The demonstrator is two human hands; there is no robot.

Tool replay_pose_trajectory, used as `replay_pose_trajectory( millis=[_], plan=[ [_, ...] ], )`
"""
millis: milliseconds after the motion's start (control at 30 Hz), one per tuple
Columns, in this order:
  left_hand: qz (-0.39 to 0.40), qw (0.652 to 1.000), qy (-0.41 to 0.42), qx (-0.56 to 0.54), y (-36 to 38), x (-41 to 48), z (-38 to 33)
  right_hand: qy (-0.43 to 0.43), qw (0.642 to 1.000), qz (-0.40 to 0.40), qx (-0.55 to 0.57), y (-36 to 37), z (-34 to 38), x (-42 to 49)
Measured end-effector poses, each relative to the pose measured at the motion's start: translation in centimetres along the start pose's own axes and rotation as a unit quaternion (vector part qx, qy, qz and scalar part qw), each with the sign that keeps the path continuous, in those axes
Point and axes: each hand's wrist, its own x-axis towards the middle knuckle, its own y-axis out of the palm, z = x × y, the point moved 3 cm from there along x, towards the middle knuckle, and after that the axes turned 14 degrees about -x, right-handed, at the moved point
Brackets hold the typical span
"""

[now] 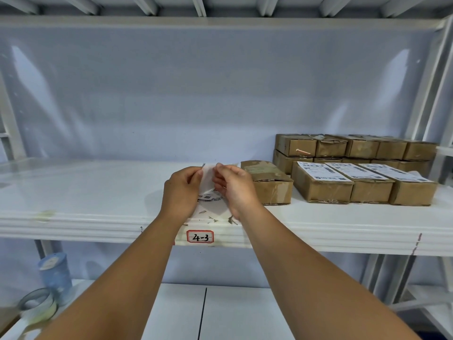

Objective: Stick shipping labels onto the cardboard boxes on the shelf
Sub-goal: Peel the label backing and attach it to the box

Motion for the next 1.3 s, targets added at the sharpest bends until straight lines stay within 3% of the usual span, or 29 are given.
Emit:
replay_pose_trajectory(
  millis=[167, 267, 433, 500, 633, 800, 900, 1167, 1300],
  plan=[
    [-0.120, 0.974, -0.083, -0.175, -1.4, 0.5, 1.0, 0.029, 0.999, -0.018, -0.027, 0.1, -0.5, 0.7],
    [-0.100, 0.941, -0.111, -0.304, -1.4, 0.3, 0.5, 0.048, 0.999, -0.012, -0.008, 0.1, -0.4, 0.6],
    [0.082, 0.962, -0.119, -0.230, -0.2, -0.1, -0.6, 0.033, 0.999, 0.002, 0.025, 0.2, 0.0, 0.3],
    [0.054, 0.947, -0.153, -0.278, -0.4, -0.1, -0.3, 0.037, 0.999, -0.017, 0.006, 0.1, -0.2, 0.3],
    [-0.091, 0.934, -0.158, -0.308, -1.5, 0.3, 0.5, 0.032, 0.999, 0.001, -0.022, 0.0, -0.2, 0.2],
    [-0.050, 0.934, -0.165, -0.311, -1.4, 0.1, 0.5, 0.006, 0.995, 0.055, -0.078, 0.6, -0.1, -0.2],
    [-0.069, 0.923, -0.174, -0.337, -1.6, 0.2, 0.6, -0.015, 0.993, 0.066, -0.099, 0.7, 0.1, -0.4],
    [-0.087, 0.918, -0.166, -0.349, -1.7, 0.3, 0.5, -0.060, 0.986, 0.006, -0.158, 0.5, 0.4, -0.4],
    [-0.123, 0.885, -0.184, -0.410, -1.9, 0.6, 0.9, -0.060, 0.977, 0.033, -0.204, 1.1, 0.3, -0.5]
  ],
)
